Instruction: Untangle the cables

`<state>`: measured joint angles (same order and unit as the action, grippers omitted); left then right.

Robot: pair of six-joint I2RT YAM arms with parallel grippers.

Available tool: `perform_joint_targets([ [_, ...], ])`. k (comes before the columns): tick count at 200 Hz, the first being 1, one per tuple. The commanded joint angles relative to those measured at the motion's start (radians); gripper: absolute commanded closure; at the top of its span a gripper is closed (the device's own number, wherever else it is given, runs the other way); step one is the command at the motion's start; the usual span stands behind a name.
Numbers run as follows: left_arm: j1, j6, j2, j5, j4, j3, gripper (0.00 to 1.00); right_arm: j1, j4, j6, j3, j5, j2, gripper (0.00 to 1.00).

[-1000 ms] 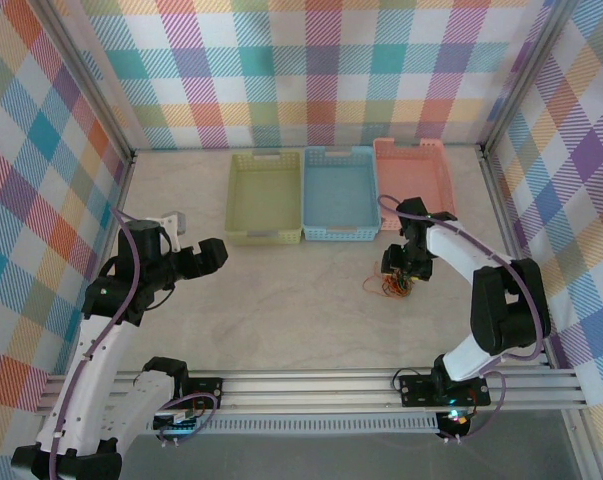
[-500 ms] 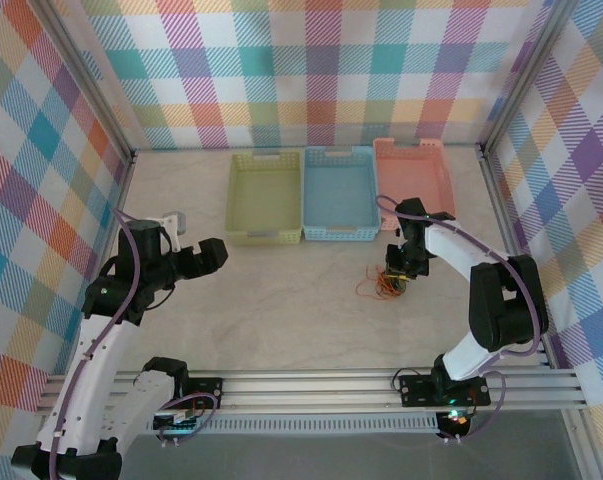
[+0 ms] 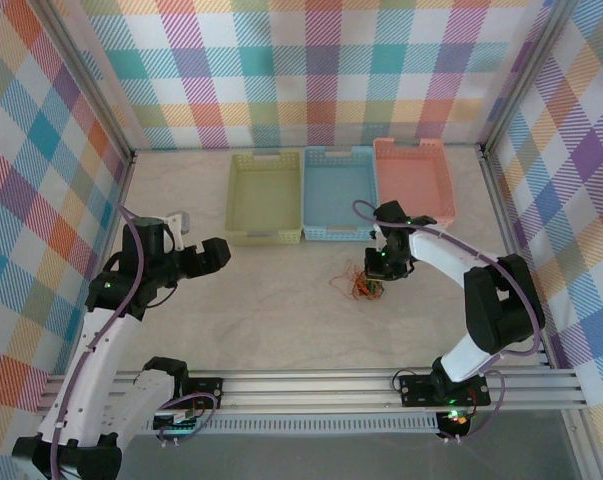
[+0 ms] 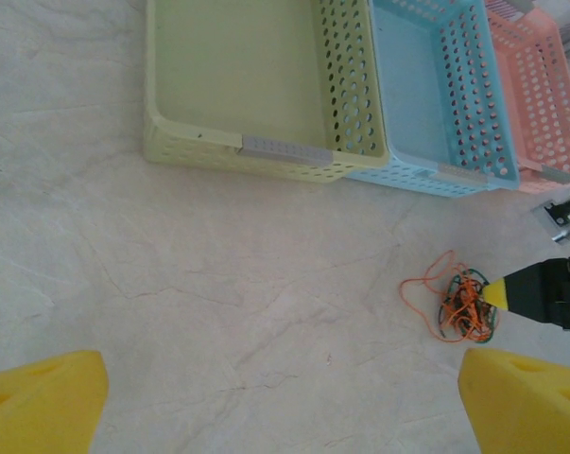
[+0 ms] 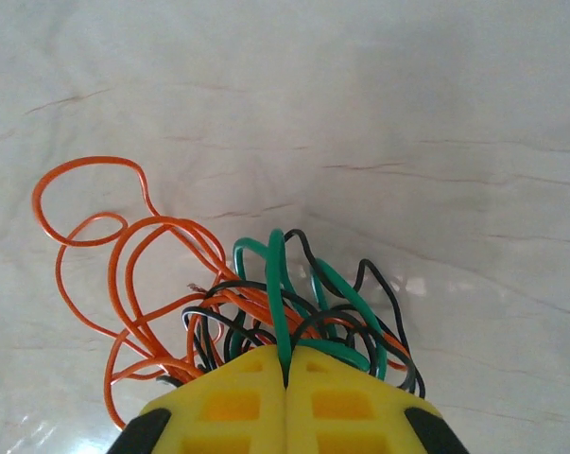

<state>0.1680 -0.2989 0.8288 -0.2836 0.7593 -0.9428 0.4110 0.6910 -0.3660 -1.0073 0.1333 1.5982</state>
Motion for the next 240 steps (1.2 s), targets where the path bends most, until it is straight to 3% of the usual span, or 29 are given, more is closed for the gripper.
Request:
perform_joint_targets([
  [1, 0.015, -0.021, 0.008, -0.053, 0.002, 0.000, 0.05, 0.066, -0.031, -0.040, -0.013, 0.051, -0.005, 0.96],
  [46, 0.025, -0.099, 0.011, -0.140, -0.015, 0.000, 0.05, 0.206, -0.071, -0.052, -0.103, 0.100, 0.080, 0.97],
  [93, 0.065, -0.227, -0.007, -0.190, -0.130, 0.127, 0.08, 0.261, -0.120, -0.003, -0.173, 0.149, 0.146, 1.00],
  [133, 0.189, -0.303, 0.040, -0.103, -0.228, 0.218, 0.12, 0.261, -0.213, 0.038, -0.143, 0.146, 0.146, 1.00],
  [180, 0.333, -0.334, 0.247, 0.001, -0.310, 0.188, 0.18, 0.259, -0.259, 0.066, -0.111, 0.181, 0.121, 1.00],
  [240, 0.394, -0.340, 0.511, 0.038, -0.333, 0.085, 0.32, 0.243, -0.290, 0.055, -0.082, 0.213, 0.106, 1.00],
])
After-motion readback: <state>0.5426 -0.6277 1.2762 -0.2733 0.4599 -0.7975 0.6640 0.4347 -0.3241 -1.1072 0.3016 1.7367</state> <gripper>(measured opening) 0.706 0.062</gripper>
